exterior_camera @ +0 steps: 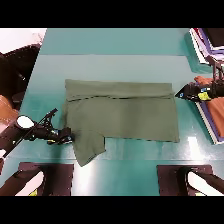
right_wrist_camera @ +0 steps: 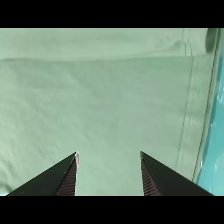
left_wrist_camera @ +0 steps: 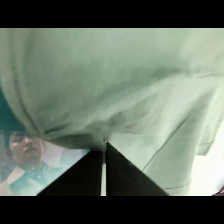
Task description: Fold the shirts.
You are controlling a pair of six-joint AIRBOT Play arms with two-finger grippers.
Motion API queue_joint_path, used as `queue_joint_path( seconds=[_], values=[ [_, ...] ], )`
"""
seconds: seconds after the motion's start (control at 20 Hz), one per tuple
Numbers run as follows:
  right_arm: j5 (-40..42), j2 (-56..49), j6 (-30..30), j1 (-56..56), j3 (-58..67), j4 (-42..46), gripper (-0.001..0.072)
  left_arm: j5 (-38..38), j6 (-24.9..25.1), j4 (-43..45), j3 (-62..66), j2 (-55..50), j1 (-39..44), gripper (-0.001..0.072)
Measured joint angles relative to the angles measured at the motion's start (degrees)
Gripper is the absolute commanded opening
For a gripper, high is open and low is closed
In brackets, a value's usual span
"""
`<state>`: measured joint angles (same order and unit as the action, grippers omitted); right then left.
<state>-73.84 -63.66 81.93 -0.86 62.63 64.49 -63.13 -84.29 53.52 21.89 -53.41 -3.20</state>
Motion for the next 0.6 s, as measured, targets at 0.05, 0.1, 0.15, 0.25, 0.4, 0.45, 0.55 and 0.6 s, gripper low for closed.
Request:
queue_joint_path(
  seconds=[0.05,0.1,0.15,0.25,0.4,0.45,0.55,0.6],
  values=[
    [-0.50,0.04,-0.02,-0.33,-0.50,0.33,0.0446,0.00,0.20,-0.09,0.15,0.02,0.02,0.0027],
    [-1.25,0.07,-0.02,-0.98,-1.36,0.70,0.0447,-0.07,0.44,-0.24,0.61,0.04,-0.02,0.0027],
    [-2.34,0.11,-0.02,-2.08,-2.71,1.01,0.0446,-0.61,0.74,-0.72,1.25,0.07,-0.04,0.0026],
    [-4.42,0.52,-0.02,-5.40,-6.64,1.70,0.0449,-2.34,1.33,-0.87,3.02,0.09,-0.02,0.0027],
    [-6.97,1.90,-0.04,-11.78,-14.73,4.48,0.0450,-3.61,1.88,-0.44,5.99,0.09,-0.02,0.0026],
    [-7.17,2.47,-0.04,-14.19,-17.88,5.25,0.0450,-3.82,1.92,-0.24,6.93,0.09,-0.02,0.0027],
    [-6.86,2.99,-0.22,-18.01,-23.56,5.64,0.0448,-4.00,2.08,-0.04,8.20,0.09,-0.02,0.0027],
    [-6.25,2.89,-0.59,-19.34,-25.86,5.25,0.0447,-3.98,2.10,0.02,8.59,0.09,-0.02,0.0027]
  ],
)
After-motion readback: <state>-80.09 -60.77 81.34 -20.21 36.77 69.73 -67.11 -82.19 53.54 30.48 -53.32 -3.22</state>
